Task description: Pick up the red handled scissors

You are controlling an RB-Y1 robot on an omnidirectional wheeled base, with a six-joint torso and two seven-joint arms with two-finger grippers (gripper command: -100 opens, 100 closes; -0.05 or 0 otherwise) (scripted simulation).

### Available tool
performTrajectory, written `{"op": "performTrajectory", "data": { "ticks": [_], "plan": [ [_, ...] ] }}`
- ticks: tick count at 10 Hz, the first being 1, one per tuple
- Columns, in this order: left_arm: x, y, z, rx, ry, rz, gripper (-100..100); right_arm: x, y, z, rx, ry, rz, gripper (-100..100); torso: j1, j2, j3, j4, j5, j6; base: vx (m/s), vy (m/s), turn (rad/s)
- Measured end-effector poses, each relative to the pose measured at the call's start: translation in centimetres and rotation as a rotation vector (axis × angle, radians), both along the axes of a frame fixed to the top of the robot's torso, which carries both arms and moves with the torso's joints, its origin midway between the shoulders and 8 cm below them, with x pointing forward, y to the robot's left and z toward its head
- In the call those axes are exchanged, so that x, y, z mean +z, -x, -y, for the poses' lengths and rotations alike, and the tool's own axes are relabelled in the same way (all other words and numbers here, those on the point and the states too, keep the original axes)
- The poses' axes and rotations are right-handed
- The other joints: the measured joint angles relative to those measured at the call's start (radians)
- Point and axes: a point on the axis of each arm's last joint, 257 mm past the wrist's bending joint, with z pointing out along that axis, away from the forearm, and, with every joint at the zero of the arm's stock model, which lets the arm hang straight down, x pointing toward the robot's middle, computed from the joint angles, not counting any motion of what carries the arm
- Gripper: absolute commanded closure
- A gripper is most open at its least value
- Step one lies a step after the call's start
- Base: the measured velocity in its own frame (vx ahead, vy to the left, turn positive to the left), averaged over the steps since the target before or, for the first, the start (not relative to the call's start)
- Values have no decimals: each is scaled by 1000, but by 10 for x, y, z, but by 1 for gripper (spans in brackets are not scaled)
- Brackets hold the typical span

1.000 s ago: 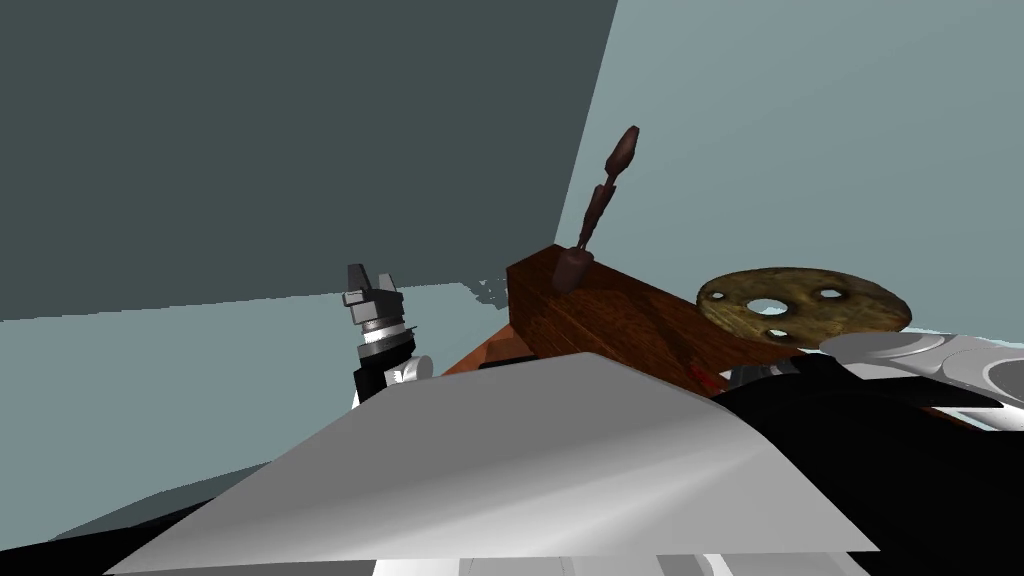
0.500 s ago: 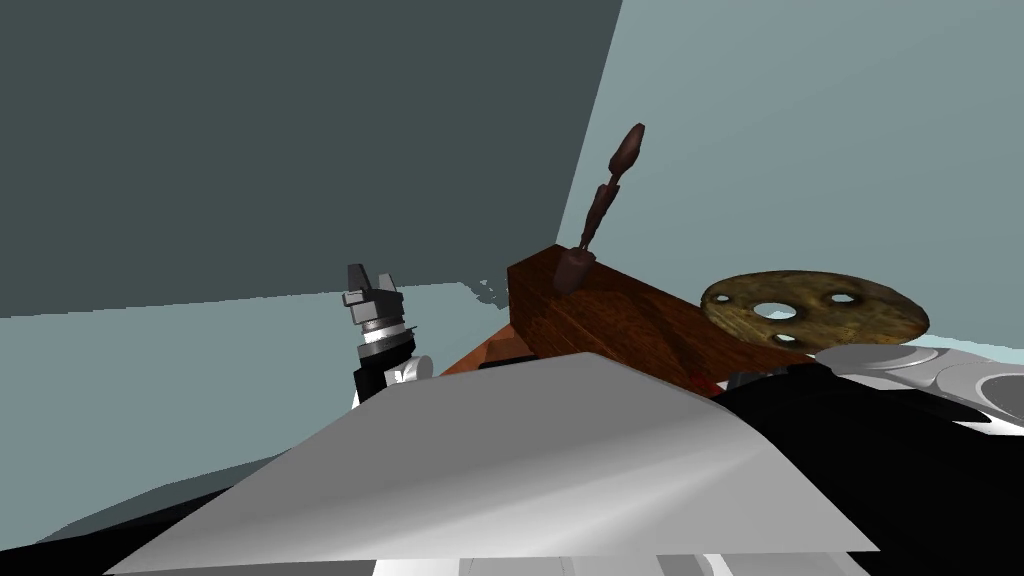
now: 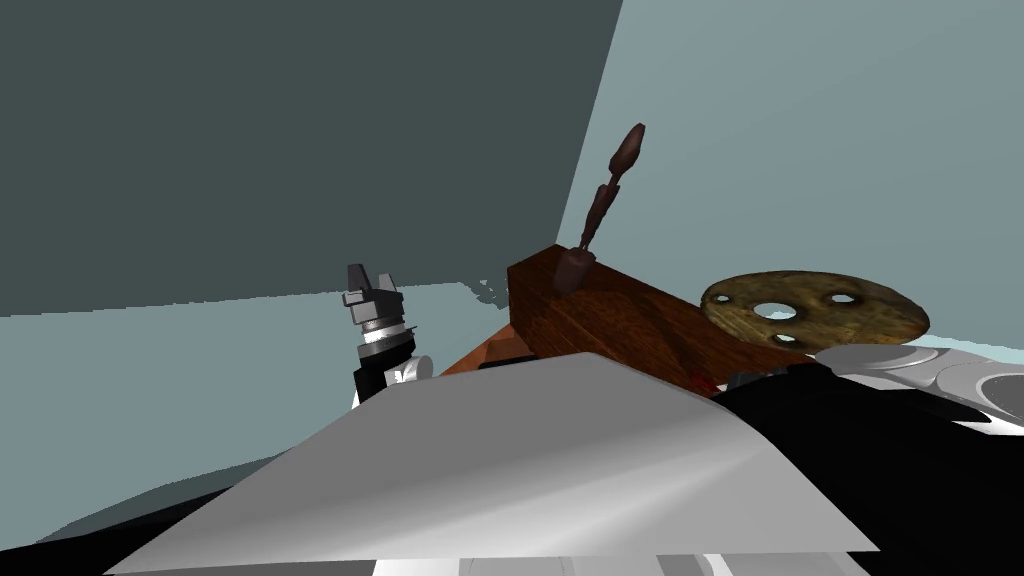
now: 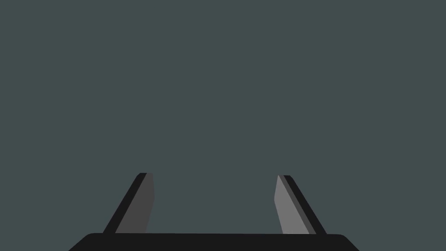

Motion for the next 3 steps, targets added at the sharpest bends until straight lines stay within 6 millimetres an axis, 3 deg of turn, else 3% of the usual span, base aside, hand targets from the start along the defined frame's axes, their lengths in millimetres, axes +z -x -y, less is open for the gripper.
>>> {"op": "performTrajectory", "data": {
  "ticks": [2, 3],
  "plan": [
    [0, 0, 0, 0, 0, 0, 0, 14, -11, 3, 11, 2, -3, 100, 2, 1, 0, 0, 1, 0, -8, 17, -49],
    [0, 0, 0, 0, 0, 0, 0, 15, -11, 3, 12, 1, -3, 0, 1, 0, 0, 0, 0, 0, 0, 0, 0]
  ]
}}
